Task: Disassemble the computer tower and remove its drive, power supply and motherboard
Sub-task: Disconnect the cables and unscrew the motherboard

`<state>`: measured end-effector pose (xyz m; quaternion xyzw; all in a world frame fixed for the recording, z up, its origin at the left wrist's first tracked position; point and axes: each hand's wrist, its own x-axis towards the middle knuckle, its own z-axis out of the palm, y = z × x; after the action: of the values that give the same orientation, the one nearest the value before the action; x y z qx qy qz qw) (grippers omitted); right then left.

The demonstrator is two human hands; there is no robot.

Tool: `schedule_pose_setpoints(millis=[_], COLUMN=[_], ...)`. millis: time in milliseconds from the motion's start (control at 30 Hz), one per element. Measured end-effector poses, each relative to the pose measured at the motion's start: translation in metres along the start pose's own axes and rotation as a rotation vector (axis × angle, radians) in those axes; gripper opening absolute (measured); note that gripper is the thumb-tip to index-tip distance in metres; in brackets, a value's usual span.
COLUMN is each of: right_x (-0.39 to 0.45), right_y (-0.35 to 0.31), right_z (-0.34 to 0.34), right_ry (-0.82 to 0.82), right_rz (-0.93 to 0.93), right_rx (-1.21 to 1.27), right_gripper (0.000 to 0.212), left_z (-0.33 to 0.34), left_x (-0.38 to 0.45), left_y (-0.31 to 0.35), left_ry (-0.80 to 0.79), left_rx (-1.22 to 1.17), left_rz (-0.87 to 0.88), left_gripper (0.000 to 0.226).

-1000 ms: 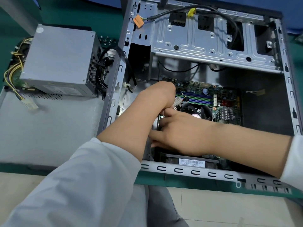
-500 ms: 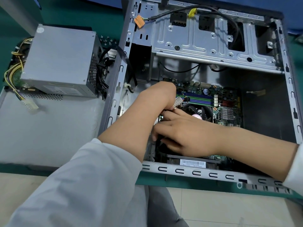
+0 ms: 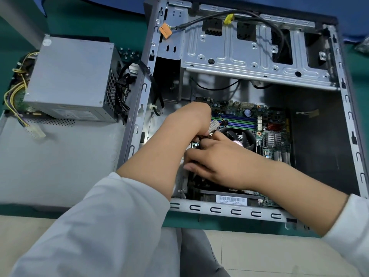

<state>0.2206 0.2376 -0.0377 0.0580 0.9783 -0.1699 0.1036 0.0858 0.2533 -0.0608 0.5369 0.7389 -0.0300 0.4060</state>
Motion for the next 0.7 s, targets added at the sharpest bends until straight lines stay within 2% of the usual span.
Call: schedule_pose_setpoints(millis=[67,233,333,500,600,700], right_x=[0.0015,0.0048,0.0047,0.0060,0.0052,0.0054], right_y=[0.0006,-0.0006,0.0010,0.0001,0.0002,0.0019], right_z=[0.0012,0.0021,0.0035,0.0019,0.0010,0.0013], right_ry=[0.019,0.016,0.021,-0.018,-0.003,-0.004], right_rz=[0.012,-0.022,-0.004,-0.046,-0.044,-0.011], right_rx=[-0.038,0.125,0.035,0.092,0.088,0.002], right_gripper=[0.021,0.017,0.020,0.025,0.018,0.021], left_z=[-0.0001,-0.0001,0.0004,0.0009,0.0007,0.0004], left_x=[0.0003,0.0006,0.0022,0.0018,0.0012,0.0013], left_y=[0.0003,-0.0007,-0.0020,-0.0007,-0.0012,-0.0012], left_ry=[-0.003,0.007,-0.016,0.003,0.007,-0.013], left_rx=[0.009,0.027,-0.026,0.028,0.012,-0.035], left_rz=[0.007,0.008,-0.007,0.007,0.007,-0.012], left_gripper=[0.006,0.009,0.022,0.008,0.004,0.012])
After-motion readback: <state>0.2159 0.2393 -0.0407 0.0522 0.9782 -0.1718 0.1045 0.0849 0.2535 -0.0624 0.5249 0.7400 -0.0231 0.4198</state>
